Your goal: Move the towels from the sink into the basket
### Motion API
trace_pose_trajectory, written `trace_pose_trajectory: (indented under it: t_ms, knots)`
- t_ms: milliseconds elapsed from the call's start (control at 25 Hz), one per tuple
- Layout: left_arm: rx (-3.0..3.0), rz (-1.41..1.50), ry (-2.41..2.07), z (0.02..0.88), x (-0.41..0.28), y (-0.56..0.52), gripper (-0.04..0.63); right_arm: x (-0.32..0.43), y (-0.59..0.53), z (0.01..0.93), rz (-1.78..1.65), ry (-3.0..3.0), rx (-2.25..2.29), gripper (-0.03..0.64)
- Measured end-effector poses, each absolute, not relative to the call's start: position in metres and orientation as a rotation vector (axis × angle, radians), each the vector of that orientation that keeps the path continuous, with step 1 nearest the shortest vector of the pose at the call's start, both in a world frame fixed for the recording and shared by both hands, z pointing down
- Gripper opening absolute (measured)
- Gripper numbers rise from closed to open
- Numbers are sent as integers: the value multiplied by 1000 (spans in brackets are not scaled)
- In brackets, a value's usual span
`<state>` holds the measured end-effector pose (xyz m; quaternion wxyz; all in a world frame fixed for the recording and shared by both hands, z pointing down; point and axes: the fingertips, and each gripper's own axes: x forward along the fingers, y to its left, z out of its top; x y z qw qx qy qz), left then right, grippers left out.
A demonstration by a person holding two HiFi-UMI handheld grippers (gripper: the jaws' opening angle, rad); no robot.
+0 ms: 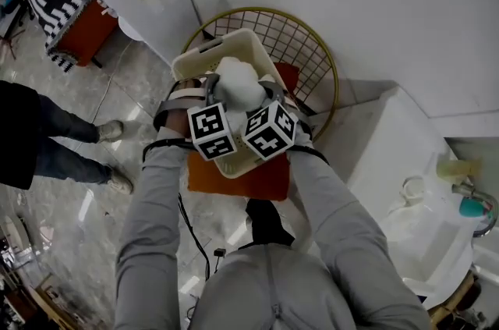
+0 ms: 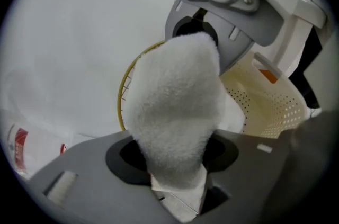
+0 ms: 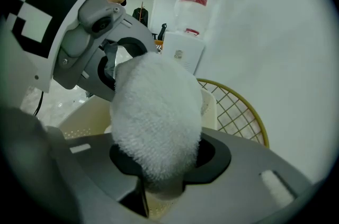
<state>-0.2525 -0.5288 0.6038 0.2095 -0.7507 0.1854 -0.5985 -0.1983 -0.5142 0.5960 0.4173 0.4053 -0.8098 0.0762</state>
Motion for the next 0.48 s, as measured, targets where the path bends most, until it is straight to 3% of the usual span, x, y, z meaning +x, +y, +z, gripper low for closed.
trace_pose_trajectory:
  t_ms: [120,360,480]
  knots:
    - [-2100,-1689,494,618,-258,-531,287,-203,-517,611,236,-2020,984,135]
    - [-2156,-1744,457,632,-266,-531,385,-200,-519,629,276,-1961,906,303]
    - [-2192,-1731,503,625,-268,-533,385,-199,-521,619,241,-1973,923,319]
